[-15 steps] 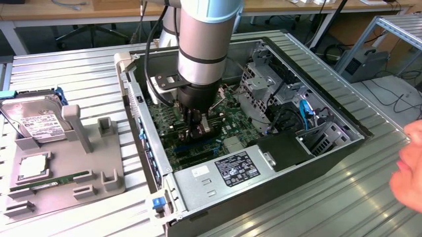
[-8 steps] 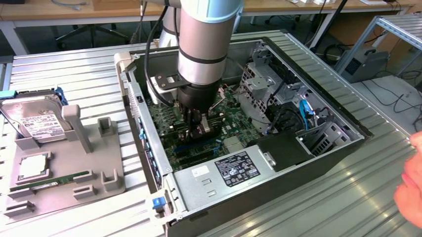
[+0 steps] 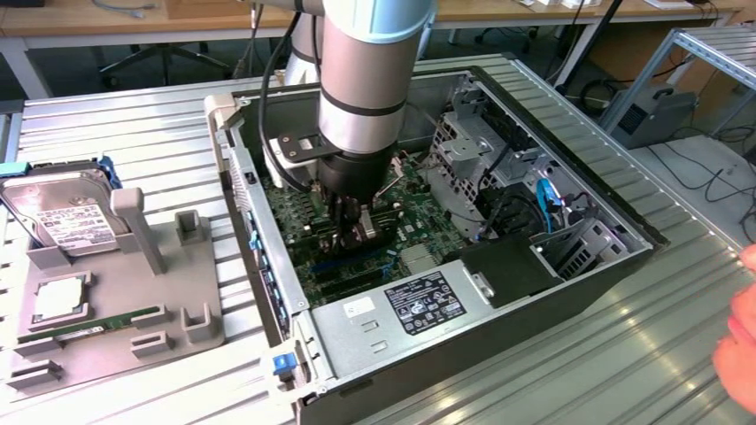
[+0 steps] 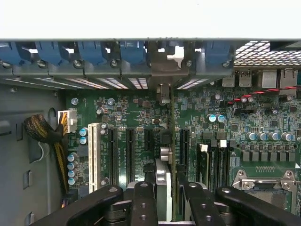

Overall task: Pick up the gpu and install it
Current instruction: 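Insert the gpu into the slot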

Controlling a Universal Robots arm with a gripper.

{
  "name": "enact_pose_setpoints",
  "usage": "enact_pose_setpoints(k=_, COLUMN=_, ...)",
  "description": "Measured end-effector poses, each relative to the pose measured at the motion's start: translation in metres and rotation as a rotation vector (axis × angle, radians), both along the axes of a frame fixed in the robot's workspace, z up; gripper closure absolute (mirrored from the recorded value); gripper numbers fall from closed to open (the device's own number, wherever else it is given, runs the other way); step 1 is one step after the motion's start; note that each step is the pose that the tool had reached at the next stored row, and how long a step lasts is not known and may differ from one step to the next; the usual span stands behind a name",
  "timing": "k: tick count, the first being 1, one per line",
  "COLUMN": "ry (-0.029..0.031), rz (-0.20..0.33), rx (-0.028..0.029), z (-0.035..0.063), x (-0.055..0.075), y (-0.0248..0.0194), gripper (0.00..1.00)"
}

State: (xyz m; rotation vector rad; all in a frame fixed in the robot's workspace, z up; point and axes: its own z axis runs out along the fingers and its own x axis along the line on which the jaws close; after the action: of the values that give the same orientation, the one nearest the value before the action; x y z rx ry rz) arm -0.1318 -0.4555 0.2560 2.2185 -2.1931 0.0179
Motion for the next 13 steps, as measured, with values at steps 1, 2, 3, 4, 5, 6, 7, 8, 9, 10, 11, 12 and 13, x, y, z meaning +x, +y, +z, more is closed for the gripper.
enact_pose_setpoints(k=1, ry=0.0000, rz=0.000, rx=0.0000, z=0.0000, x=0.0000, y=0.0000, gripper=0.73)
enact_pose_setpoints(k=2, ry=0.0003, rz=0.000, rx=-0.0004, z=-0.0001, x=0.0000, y=0.0000, gripper=0.73)
enact_pose_setpoints(k=3, ry=0.0001, rz=0.000, rx=-0.0001, z=-0.0007, x=0.0000, y=0.0000, gripper=0.73)
enact_pose_setpoints(k=4, ry=0.0001, rz=0.000, rx=-0.0002, z=-0.0011, x=0.0000, y=0.0000, gripper=0.73)
enact_pose_setpoints(k=5, ry=0.0002, rz=0.000, rx=-0.0004, z=-0.0018, x=0.0000, y=0.0000, gripper=0.73)
enact_pose_setpoints(k=6, ry=0.0004, rz=0.000, rx=-0.0005, z=-0.0023, x=-0.0001, y=-0.0001, gripper=0.73)
enact_pose_setpoints(k=7, ry=0.0004, rz=0.000, rx=-0.0005, z=-0.0023, x=0.0000, y=-0.0001, gripper=0.73)
enact_pose_setpoints(k=8, ry=0.0002, rz=0.000, rx=-0.0003, z=-0.0024, x=0.0000, y=-0.0001, gripper=0.73)
enact_pose_setpoints(k=9, ry=0.0001, rz=0.000, rx=-0.0001, z=-0.0025, x=0.0000, y=0.0000, gripper=0.73)
enact_pose_setpoints(k=10, ry=0.0000, rz=0.000, rx=-0.0001, z=-0.0025, x=0.0000, y=0.0000, gripper=0.73)
enact_pose_setpoints(k=11, ry=0.0001, rz=0.000, rx=-0.0001, z=-0.0025, x=0.0000, y=0.0000, gripper=0.73)
enact_pose_setpoints(k=12, ry=-0.0001, rz=0.000, rx=0.0001, z=-0.0026, x=0.0000, y=0.0000, gripper=0.73)
enact_pose_setpoints(k=13, ry=-0.0001, rz=0.000, rx=0.0001, z=-0.0026, x=0.0000, y=0.0000, gripper=0.71)
